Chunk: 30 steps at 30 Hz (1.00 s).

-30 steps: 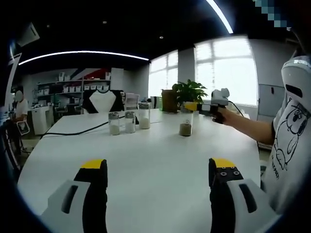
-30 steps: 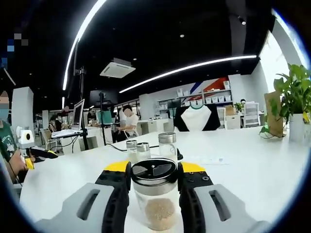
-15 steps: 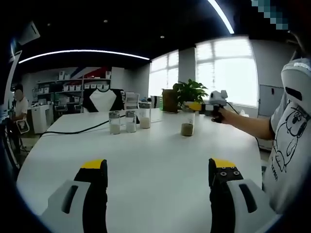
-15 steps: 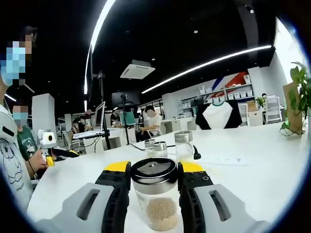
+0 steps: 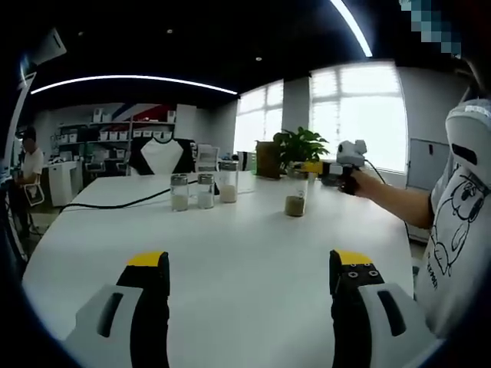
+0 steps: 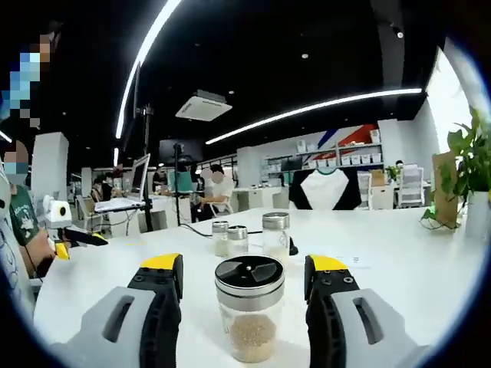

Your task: Rotate the seasoning bottle until the label or dispensing opening points toward the visible target arrow and the bottle remains upright within the marked orientation range

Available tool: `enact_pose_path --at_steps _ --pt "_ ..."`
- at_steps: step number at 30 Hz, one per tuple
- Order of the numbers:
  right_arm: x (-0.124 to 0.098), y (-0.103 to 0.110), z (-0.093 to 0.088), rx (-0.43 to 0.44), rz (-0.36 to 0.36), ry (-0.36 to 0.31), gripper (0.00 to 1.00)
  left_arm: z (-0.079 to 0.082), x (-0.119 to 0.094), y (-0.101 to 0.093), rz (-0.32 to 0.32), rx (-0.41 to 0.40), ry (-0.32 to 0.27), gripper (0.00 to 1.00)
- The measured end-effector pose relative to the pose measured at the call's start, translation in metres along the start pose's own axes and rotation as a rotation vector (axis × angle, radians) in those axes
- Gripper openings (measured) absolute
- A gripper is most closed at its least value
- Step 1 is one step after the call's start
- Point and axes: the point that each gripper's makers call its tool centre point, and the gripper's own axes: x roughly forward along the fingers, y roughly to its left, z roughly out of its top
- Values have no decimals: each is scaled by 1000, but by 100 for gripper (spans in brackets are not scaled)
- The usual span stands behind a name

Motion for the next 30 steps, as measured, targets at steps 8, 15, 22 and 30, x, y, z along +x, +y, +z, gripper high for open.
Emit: enact_pose_path --at_steps 8,15,22,30 --pt "2 3 0 6 -118 -40 55 -3 -2 2 3 1 9 90" --pt "5 -4 1 -41 -159 -23 50 -6 -4 6 7 -9 4 90" --pt "6 -10 -2 -28 -164 -15 48 -10 -3 5 1 2 18 89" --pt "5 -11 -7 -19 -159 -14 43 -12 -6 8 10 0 31 89"
